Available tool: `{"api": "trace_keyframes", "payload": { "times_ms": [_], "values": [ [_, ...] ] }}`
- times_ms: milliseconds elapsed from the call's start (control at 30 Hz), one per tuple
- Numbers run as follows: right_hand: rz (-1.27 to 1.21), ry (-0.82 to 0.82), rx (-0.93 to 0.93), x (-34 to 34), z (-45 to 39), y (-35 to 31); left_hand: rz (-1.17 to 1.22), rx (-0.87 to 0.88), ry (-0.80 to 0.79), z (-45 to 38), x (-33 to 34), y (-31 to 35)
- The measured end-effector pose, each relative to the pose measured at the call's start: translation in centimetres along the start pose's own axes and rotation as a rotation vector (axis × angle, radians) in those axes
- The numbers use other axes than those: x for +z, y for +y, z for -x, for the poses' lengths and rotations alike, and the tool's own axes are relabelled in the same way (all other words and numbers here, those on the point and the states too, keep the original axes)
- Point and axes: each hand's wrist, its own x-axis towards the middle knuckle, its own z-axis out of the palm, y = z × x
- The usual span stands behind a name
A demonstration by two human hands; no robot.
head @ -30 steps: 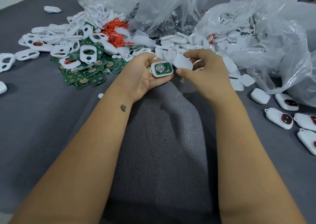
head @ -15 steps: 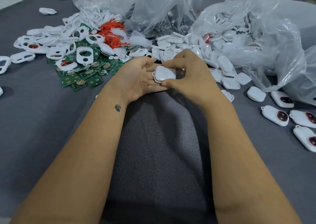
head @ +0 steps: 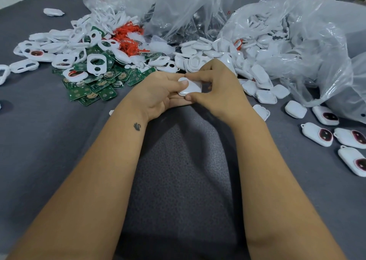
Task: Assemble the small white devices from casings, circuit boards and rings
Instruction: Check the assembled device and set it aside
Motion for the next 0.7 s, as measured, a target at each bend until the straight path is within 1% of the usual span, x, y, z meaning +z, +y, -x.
{"api": "trace_keyframes", "payload": {
  "times_ms": [67, 100, 200, 267, 400, 533, 600, 700],
  "values": [
    [-0.048, 0.013, 0.027, 0.3, 0.1, 0.1, 0.015, 0.011, 0.016, 0.0, 0.2, 0.0],
    [-0.124, 0.032, 0.065, 0.6, 0.0, 0.2, 0.033, 0.015, 0.028, -0.1, 0.3, 0.0],
    [-0.428, 0.125, 0.256, 1.0, -0.3, 0.5, 0.089, 0.028, 0.073, -0.2, 0.5, -0.1],
    [-0.532, 0.143, 0.346, 1.1, -0.4, 0.7, 0.113, 0.037, 0.095, -0.3, 0.7, -0.2],
    [-0.566, 0.088, 0.337, 1.6, -0.2, 1.0, 0.168, 0.052, 0.110, -0.5, 0.8, -0.3],
    [-0.616, 0.142, 0.345, 2.0, -0.2, 0.8, 0.133, 0.088, 0.145, -0.7, 0.7, -0.4],
    [-0.621, 0.138, 0.359, 2.1, -0.2, 0.8, 0.069, 0.106, 0.150, -0.6, 0.7, -0.5],
    [-0.612, 0.097, 0.383, 2.0, -0.2, 0.8, -0.124, 0.133, 0.144, -0.5, 0.8, -0.6]
  ]
}}
